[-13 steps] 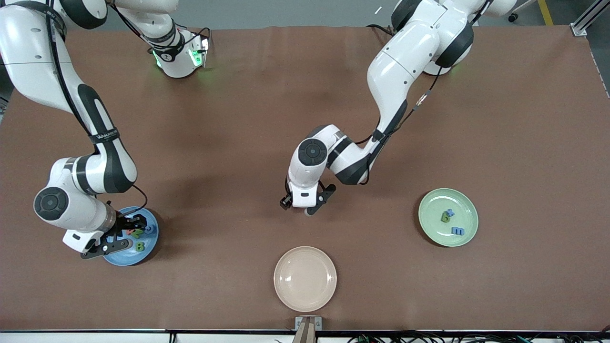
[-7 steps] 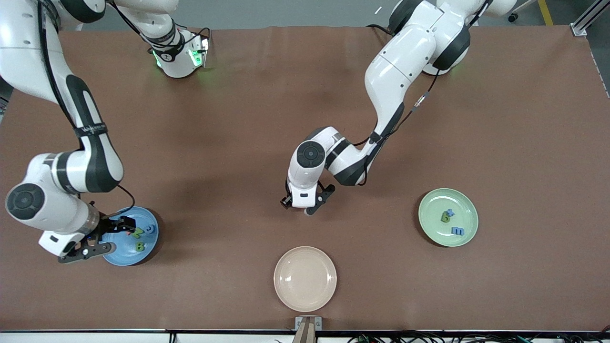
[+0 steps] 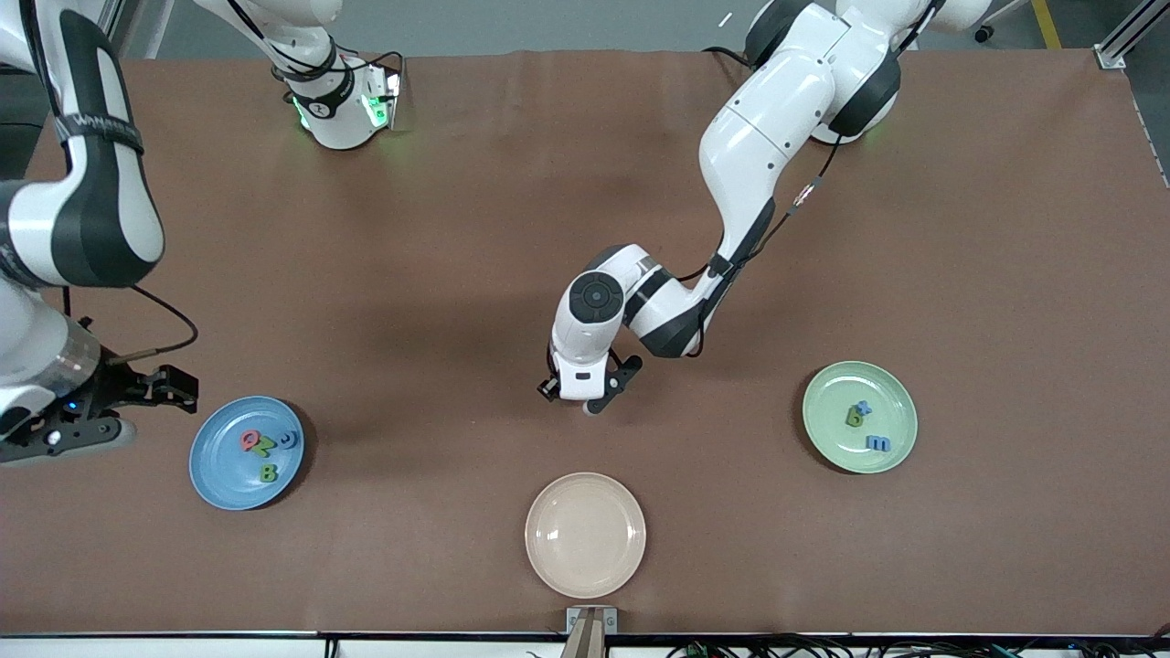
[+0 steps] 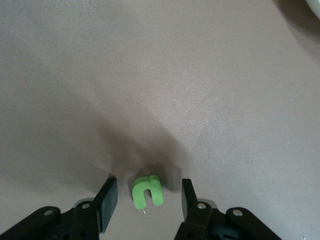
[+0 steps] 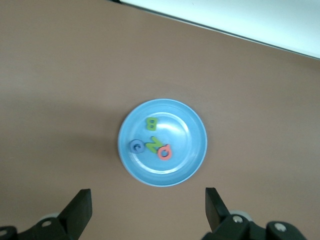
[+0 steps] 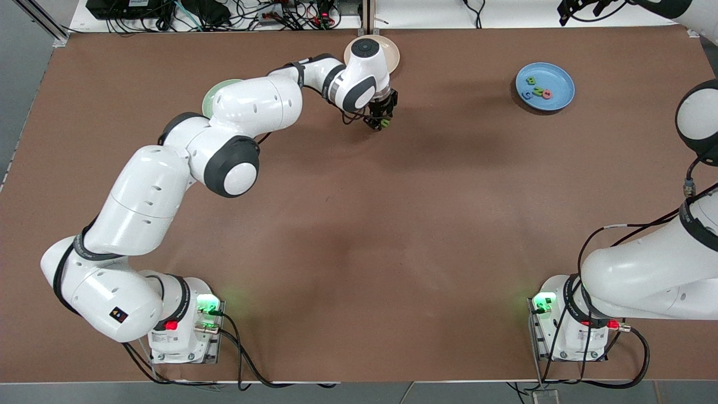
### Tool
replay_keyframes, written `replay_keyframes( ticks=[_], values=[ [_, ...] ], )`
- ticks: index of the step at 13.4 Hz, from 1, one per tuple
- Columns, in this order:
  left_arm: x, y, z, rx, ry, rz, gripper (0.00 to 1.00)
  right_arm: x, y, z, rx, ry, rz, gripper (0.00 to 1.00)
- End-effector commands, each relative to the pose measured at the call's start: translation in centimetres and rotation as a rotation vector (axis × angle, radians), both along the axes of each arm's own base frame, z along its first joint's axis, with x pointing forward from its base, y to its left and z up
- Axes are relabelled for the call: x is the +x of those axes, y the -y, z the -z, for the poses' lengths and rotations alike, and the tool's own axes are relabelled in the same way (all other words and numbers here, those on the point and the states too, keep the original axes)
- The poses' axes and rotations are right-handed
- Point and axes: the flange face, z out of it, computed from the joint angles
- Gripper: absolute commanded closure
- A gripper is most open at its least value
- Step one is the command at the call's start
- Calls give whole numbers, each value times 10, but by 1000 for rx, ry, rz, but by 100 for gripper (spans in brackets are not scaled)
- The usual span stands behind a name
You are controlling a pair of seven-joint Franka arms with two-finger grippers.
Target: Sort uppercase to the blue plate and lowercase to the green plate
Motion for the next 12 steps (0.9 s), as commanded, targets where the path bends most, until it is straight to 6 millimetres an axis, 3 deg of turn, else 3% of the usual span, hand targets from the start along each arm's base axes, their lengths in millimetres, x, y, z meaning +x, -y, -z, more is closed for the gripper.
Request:
replay_keyframes(
  ticks=[1,3,4,6,8,11,12],
  values=[
    [2,4,4,-12,1,-14,49,-23,-16,-27,18,-7,6,0],
    [0,4,10,-8,-6,-19,64,-42,-33,-53,-2,-8,-10,0],
    [0,4,12,-6,-9,-18,69,-50,-30,-59,-12,-5,13,0],
    [0,2,18,-1,-15,-21,69,-65,-20,-73,20,-16,53,0],
    [-2,1,30,-2,-18,-23,74,-91,2,-75,72,-27,108,0],
    [5,-6,24,-16,-39,-54,93,-129,-4,-79,90,10,128,0],
    [7,-6,16,-19,-35,-53,94,-137,-12,-85,94,18,146,0]
  ],
)
